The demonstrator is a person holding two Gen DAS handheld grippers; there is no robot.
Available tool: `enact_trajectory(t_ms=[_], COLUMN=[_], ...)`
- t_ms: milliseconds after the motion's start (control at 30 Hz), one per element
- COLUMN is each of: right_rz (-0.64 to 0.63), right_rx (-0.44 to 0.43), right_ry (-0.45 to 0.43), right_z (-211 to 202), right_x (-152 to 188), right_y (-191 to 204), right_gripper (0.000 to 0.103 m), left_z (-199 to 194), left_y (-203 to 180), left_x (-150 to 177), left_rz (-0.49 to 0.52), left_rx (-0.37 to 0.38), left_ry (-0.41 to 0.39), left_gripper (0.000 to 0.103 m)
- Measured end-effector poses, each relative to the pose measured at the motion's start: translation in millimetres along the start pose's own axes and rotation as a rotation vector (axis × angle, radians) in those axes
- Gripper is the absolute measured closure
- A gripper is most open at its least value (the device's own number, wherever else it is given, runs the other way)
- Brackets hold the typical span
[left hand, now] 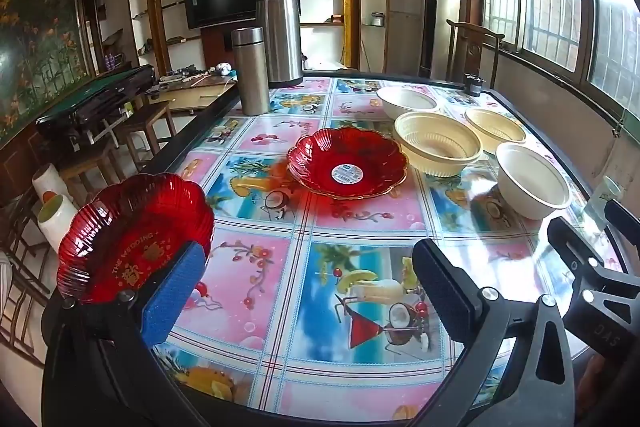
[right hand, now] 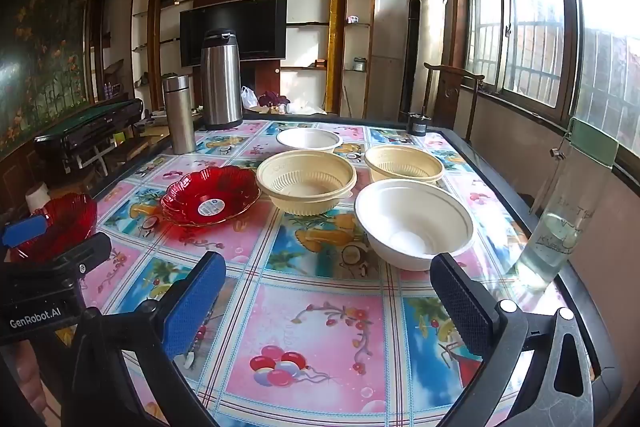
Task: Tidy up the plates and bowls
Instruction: 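Move both grippers toward the red scalloped plate on the table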
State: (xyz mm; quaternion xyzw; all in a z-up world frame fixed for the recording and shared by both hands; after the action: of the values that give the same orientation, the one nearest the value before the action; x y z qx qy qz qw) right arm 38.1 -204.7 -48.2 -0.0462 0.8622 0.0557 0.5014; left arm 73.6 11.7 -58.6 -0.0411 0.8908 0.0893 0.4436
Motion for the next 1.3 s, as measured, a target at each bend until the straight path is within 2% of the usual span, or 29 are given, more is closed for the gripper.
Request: enact_trajectory(t_ms=[733, 1300], right_rz=[0.012, 0.108], right_rx=[-0.013, -0.083], right_ry=[0.004, 0.054], right_z=[2.8, 54.7], right_x=[-2.1, -16.0], right_y=[8.8, 9.7], right_gripper=[0.0, 0.0], left_z=[12.3, 41.5], left_y=[23.2, 33.9], left_x=[-5.0, -23.5], left_rz=[0.032, 0.046], left_rx=[-0.047, -0.071], left_ry=[-0.008, 0.005], left_gripper=[0.0, 0.0])
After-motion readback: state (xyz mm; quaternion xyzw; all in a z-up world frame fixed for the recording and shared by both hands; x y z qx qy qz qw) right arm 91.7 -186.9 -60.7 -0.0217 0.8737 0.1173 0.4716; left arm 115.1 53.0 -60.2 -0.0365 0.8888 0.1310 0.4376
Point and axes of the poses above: each gripper's, at about its wrist camera, not at the fingertips, and z roughly the way its jaws point, y to its left, x to its underside, the point moved 9 cm from there along z, roughly the way its jaws point, and after that the axes turned 12 degrees about -x, right-handed, at the moved point
